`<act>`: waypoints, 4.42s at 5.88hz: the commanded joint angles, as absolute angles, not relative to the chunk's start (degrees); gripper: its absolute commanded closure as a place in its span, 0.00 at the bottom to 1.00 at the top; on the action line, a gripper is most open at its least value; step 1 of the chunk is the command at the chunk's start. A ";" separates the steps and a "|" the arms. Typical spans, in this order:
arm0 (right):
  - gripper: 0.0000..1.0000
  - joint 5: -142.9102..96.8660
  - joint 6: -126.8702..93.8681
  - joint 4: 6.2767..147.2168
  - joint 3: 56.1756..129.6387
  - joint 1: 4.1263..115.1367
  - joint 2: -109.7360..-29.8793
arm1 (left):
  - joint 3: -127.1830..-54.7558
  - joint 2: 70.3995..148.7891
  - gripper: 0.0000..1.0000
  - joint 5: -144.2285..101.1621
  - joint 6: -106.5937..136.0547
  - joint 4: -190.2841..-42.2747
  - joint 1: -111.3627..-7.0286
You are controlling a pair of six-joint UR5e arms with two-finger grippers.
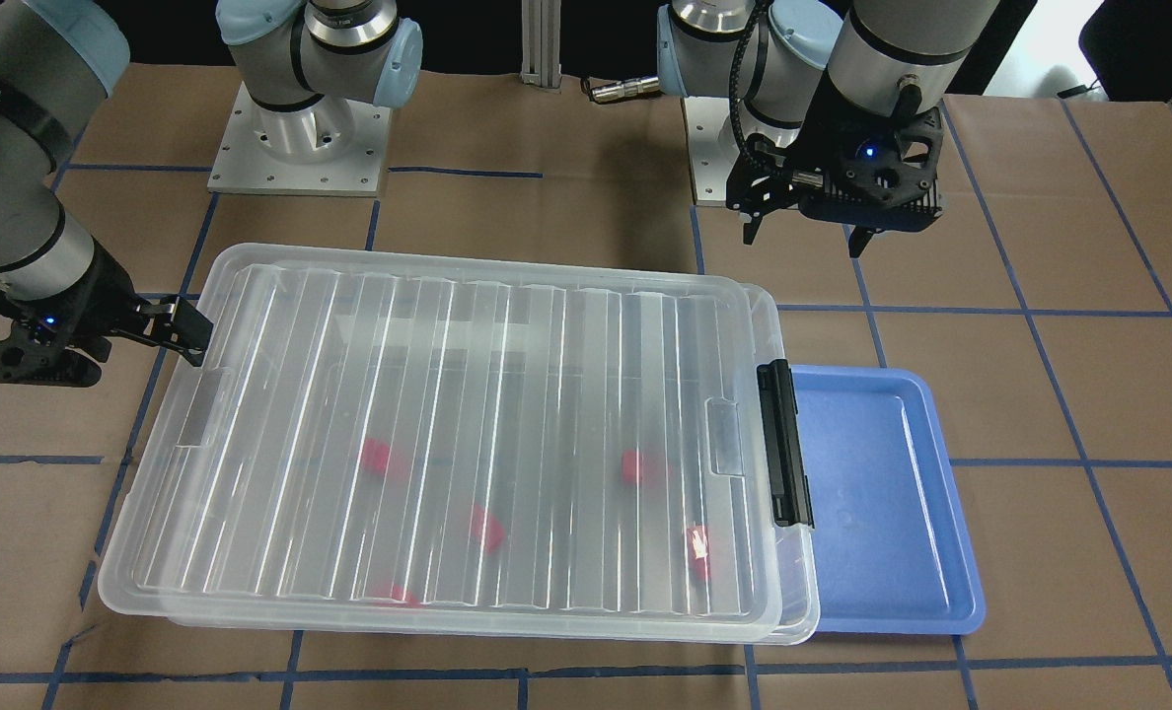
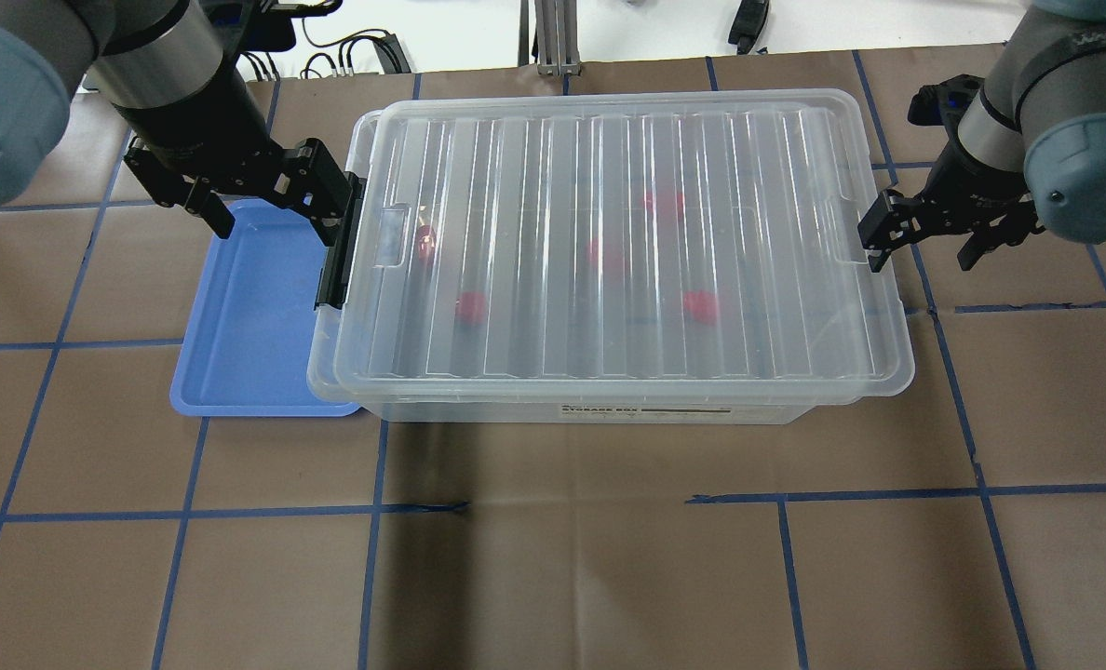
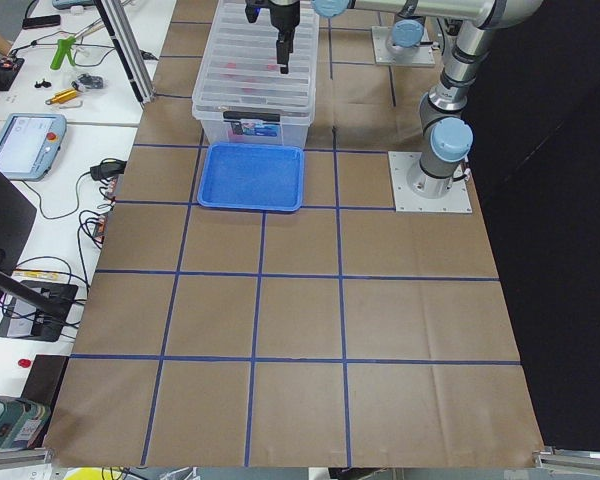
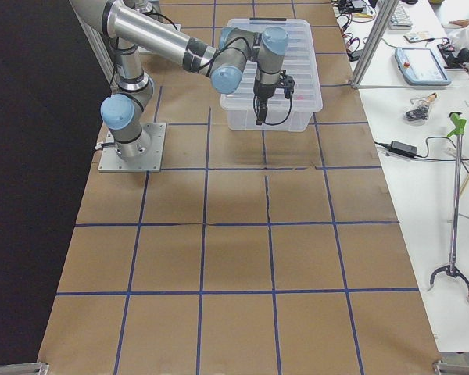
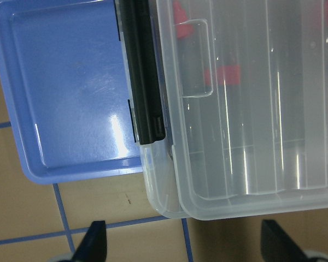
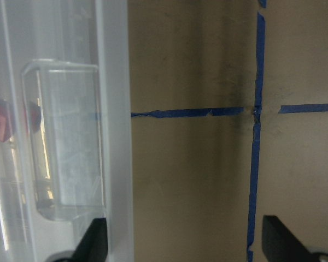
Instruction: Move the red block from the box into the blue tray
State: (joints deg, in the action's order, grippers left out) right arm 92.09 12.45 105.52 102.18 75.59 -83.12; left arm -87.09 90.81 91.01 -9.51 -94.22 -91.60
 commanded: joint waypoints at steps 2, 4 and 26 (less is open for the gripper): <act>0.00 92.29 15.02 105.82 102.30 74.10 -82.79 | -89.20 92.02 0.02 90.62 -30.04 -93.26 -91.23; 0.00 92.29 19.58 105.91 102.22 70.85 -82.79 | -89.30 95.25 0.02 90.79 -48.76 -91.51 -91.23; 0.00 89.03 -13.49 77.96 76.99 84.85 -84.90 | -92.90 108.50 0.98 86.87 -75.59 -68.85 -94.52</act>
